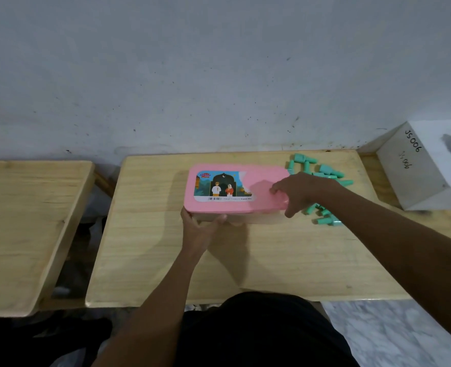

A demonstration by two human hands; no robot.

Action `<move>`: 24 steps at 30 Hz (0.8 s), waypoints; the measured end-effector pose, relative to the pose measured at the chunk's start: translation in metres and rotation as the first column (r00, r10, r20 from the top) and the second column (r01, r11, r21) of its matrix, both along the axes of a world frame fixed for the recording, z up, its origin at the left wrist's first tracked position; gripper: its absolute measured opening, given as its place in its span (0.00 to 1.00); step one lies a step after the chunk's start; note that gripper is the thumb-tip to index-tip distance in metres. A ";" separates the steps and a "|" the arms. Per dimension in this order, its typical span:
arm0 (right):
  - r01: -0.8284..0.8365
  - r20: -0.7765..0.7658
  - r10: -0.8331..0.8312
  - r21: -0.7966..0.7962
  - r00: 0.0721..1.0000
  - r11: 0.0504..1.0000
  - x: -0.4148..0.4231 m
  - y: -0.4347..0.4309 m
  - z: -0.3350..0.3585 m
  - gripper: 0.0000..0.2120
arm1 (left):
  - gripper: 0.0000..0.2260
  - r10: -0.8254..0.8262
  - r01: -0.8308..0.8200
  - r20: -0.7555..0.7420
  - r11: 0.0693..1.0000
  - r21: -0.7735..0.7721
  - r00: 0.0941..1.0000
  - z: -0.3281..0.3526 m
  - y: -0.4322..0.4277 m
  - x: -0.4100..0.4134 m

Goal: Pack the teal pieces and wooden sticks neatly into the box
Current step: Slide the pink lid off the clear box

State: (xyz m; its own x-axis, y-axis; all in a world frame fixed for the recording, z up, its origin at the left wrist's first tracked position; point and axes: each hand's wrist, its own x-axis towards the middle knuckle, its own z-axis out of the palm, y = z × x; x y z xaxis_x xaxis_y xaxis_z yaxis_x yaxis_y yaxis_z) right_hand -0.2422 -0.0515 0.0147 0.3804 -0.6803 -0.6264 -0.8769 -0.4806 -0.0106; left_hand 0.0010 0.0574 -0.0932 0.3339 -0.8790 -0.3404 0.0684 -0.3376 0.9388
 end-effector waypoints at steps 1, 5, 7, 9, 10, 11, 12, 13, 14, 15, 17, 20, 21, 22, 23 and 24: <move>0.003 0.011 -0.003 -0.009 1.000 1.000 -0.001 0.004 -0.003 0.38 | 0.42 0.010 -0.010 -0.007 1.000 0.004 1.000 -0.002 0.000 -0.003; -0.016 0.030 0.018 -0.069 0.999 0.998 -0.003 0.013 -0.011 0.38 | 0.42 0.017 -0.017 0.010 1.000 0.009 1.000 -0.008 0.001 -0.008; -0.027 0.033 0.030 -0.079 0.999 0.997 -0.004 0.015 -0.013 0.38 | 0.42 0.024 -0.024 0.000 1.000 0.010 1.000 -0.010 0.000 -0.009; -0.030 0.041 0.034 -0.081 0.999 0.996 -0.005 0.014 -0.014 0.38 | 0.42 0.022 -0.022 -0.007 1.000 0.016 1.000 -0.012 -0.001 -0.010; -0.033 0.042 0.036 -0.081 0.998 0.996 -0.005 0.015 -0.014 0.38 | 0.42 0.022 -0.021 -0.013 1.000 0.021 1.000 -0.014 -0.002 -0.010; -0.037 0.041 0.041 -0.084 0.998 0.996 -0.005 0.015 -0.014 0.38 | 0.42 0.020 -0.020 -0.016 0.999 0.028 1.000 -0.015 -0.003 -0.011; -0.039 0.040 0.043 -0.081 0.998 0.996 -0.005 0.014 -0.015 0.38 | 0.42 0.020 -0.019 -0.019 0.999 0.035 1.000 -0.015 -0.004 -0.012; -0.037 0.042 0.040 -0.074 0.998 0.997 -0.005 0.014 -0.015 0.38 | 0.42 0.018 -0.018 -0.014 0.999 0.045 1.000 -0.014 -0.004 -0.012; -0.027 0.050 0.031 -0.063 0.998 0.998 -0.006 0.013 -0.015 0.37 | 0.42 0.015 -0.014 -0.014 0.998 0.054 1.000 -0.013 -0.005 -0.013; -0.016 0.060 0.019 -0.052 0.998 0.998 -0.007 0.011 -0.014 0.37 | 0.43 0.009 -0.008 -0.014 0.998 0.064 1.000 -0.012 -0.006 -0.012; 0.007 0.074 -0.004 -0.034 0.997 0.999 -0.008 0.006 -0.009 0.36 | 0.44 -0.012 0.013 -0.007 0.997 0.083 1.000 -0.011 -0.007 -0.011; 0.043 0.074 -0.043 -0.001 0.996 0.999 -0.005 0.002 0.003 0.35 | 0.44 -0.035 0.034 0.009 0.995 0.095 0.999 -0.009 -0.008 -0.009; 0.057 0.084 -0.057 0.012 0.995 0.998 -0.004 0.001 0.008 0.34 | 0.44 -0.038 0.037 0.010 0.995 0.096 0.999 -0.007 -0.007 -0.009; 0.073 0.107 -0.076 0.030 0.991 0.997 -0.004 0.000 0.013 0.33 | 0.44 -0.042 0.041 0.005 0.994 0.104 0.999 -0.006 -0.007 -0.009; 0.094 0.148 -0.100 0.048 0.984 0.994 -0.005 -0.003 0.016 0.32 | 0.45 -0.048 0.048 0.002 0.992 0.119 0.999 -0.005 -0.007 -0.009; 0.121 0.204 -0.131 0.064 0.970 0.991 -0.008 -0.007 0.021 0.31 | 0.47 -0.060 0.059 0.003 0.989 0.136 0.998 -0.003 -0.006 -0.009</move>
